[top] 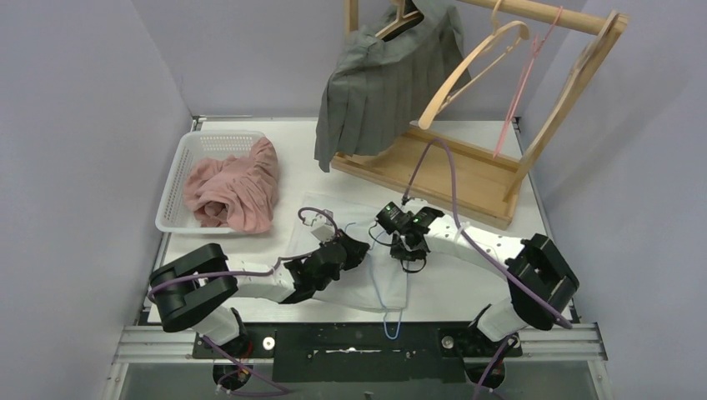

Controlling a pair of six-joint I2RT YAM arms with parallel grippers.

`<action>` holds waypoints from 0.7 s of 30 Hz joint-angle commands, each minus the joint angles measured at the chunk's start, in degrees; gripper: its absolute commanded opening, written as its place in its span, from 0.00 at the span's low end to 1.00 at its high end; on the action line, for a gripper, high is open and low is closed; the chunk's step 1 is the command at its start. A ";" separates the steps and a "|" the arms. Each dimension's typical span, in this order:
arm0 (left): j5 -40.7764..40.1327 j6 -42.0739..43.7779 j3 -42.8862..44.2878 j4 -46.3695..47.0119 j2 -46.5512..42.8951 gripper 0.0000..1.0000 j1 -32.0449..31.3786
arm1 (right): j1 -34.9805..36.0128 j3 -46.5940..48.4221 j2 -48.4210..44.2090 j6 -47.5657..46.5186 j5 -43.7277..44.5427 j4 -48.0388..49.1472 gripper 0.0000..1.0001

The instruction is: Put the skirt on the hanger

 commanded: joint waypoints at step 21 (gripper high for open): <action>-2.61 6.61 -1.74 -13.53 -5.89 0.00 6.27 | -5.13 -2.97 -6.06 -0.48 7.43 -12.17 0.00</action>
